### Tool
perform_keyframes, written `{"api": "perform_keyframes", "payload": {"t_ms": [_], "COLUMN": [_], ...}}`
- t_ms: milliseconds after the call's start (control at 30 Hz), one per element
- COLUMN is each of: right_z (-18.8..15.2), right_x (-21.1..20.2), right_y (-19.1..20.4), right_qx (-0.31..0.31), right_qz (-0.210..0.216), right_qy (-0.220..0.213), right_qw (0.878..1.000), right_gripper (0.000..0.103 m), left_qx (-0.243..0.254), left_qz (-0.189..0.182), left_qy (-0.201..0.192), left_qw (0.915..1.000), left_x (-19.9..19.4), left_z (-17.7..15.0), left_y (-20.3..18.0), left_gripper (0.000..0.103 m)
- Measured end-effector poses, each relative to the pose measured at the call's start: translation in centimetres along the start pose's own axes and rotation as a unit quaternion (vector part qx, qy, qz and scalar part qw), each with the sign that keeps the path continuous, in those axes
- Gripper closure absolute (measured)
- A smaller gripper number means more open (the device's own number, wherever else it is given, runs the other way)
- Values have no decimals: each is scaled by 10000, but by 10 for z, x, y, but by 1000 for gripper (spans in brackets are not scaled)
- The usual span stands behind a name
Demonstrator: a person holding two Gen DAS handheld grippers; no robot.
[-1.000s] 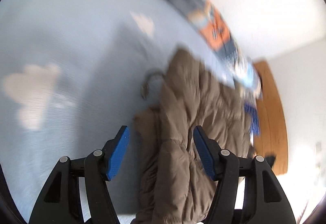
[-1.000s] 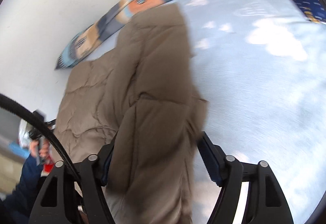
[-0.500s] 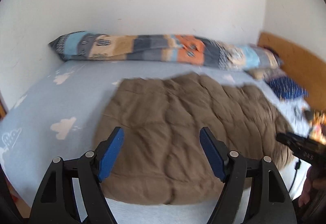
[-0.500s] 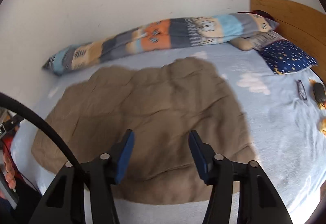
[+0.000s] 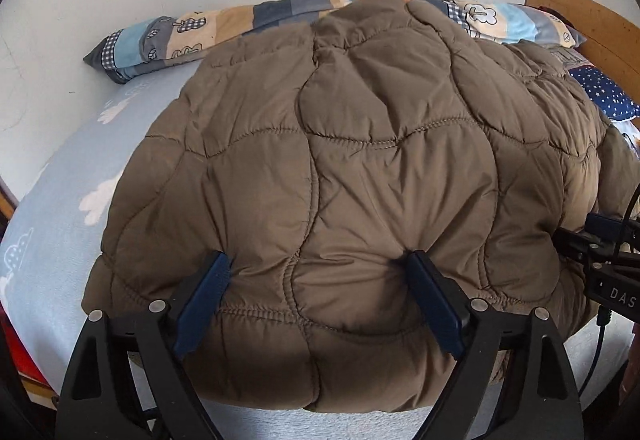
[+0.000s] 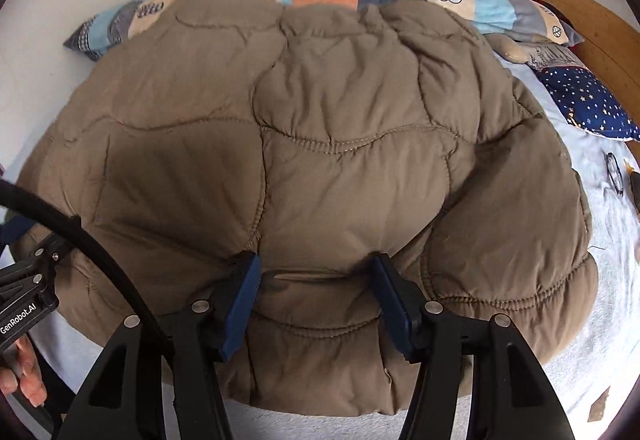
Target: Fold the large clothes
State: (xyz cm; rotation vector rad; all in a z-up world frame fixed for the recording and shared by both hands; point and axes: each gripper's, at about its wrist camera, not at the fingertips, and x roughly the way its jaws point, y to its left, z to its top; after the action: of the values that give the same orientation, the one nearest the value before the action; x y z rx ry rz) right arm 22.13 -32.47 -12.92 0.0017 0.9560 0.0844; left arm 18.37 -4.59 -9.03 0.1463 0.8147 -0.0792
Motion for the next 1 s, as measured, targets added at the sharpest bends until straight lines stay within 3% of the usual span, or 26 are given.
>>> {"api": "perform_keyframes", "payload": {"t_ms": [200,300,367,433,567,700,800,1000], "right_z": [-2,-9,-20,-35,-79,-102,-107,-99], "right_x": [-3,-37,-64,-90,-136,-170,-174,-144], "right_y": [1,1,10,13,17,21,19,19], "right_qx": [-43,-61,-174,-112,102,103,162,218], "right_qz": [-20,-114,-298,-389,-302,-360,-413,-389], "right_qy": [-108,-505,-848,-1114,-1407,-1697,-1854,-1469], "right_qw": [9999,9986,9958,9929,9895,9848,9817,9881], "right_gripper": [41,39,32,19,16,8,7,7], "left_qx": [76,122,75,-95,-410,-378,-262,53], "left_qz": [93,151,133,-5,-108,-167,-54,-143], "left_qy": [-569,-837,-1020,-1113,-1303,-1175,-1223,-974], "left_qw": [9983,9963,9947,9937,9906,9922,9921,9951], "left_x": [-33,-66,-92,-115,-155,-163,-162,-140], "left_z": [-13,-20,-23,-24,-37,-42,-46,-52], "left_y": [5,4,2,3,7,5,2,-12], "left_gripper": [13,13,13,13,11,10,9,9]}}
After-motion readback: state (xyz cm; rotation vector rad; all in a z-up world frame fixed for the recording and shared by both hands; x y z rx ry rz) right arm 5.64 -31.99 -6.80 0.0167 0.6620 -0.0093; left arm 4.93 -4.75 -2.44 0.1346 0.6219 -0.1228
